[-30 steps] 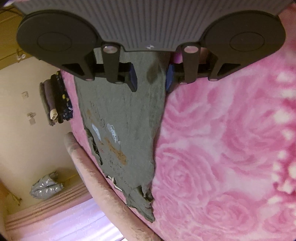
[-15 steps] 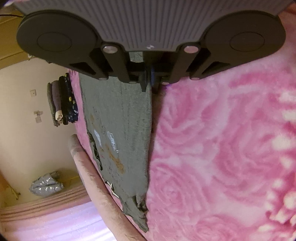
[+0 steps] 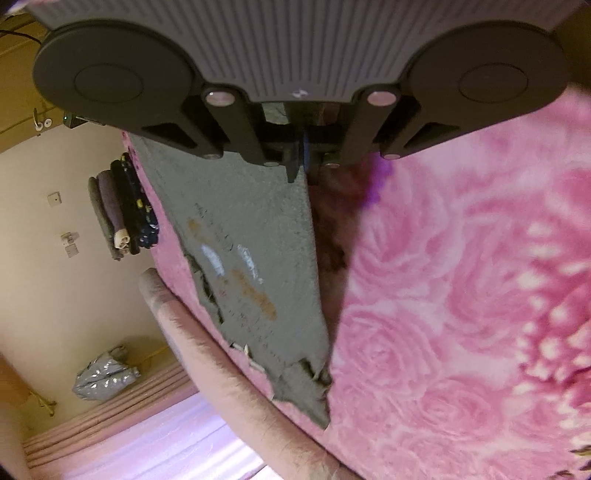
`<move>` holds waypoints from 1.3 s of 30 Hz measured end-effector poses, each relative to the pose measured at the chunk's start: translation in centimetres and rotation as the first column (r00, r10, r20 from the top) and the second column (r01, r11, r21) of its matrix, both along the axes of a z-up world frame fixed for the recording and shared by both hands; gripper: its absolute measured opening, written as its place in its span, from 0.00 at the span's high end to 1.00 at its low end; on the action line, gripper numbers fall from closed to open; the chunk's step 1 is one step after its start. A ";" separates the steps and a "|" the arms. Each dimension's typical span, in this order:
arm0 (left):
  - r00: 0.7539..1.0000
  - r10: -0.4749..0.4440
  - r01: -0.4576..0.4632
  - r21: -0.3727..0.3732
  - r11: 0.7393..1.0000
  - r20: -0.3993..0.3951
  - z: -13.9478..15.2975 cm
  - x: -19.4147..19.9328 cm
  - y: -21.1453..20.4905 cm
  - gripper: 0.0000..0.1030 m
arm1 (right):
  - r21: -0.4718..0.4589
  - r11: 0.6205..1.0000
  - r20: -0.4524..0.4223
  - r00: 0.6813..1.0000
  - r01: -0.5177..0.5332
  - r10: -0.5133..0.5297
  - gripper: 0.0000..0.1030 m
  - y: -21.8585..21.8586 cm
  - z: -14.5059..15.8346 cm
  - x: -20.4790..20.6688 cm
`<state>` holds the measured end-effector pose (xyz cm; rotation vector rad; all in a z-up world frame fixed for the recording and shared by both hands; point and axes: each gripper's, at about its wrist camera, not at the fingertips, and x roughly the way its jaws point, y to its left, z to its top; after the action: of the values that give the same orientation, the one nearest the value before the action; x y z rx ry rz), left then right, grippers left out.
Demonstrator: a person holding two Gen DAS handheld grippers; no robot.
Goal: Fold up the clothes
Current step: 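Lift the hem with both grippers and fold it over toward the collar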
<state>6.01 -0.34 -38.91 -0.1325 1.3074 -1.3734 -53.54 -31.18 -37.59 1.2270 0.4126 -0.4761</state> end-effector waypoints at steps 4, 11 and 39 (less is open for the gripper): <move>0.999 0.032 -0.033 -0.040 0.999 -0.018 1.4 -1.8 4.8 1.00 | -0.008 1.000 0.020 1.000 0.013 -0.013 0.97 3.7 1.3 -1.9; 0.992 0.107 -0.111 -0.065 0.992 -0.066 2.2 -5.6 14.5 1.00 | -0.021 0.999 0.056 0.998 0.034 -0.033 0.97 11.6 3.5 -5.8; 0.988 0.100 -0.106 -0.047 0.993 -0.114 5.9 5.3 -7.8 1.00 | 0.095 0.991 0.057 0.993 0.095 -0.100 0.97 -6.6 7.9 2.8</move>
<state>11.31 -8.18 -33.05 -0.3129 1.3379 -1.3283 -50.72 -37.74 -29.68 1.3527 0.3264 -0.5061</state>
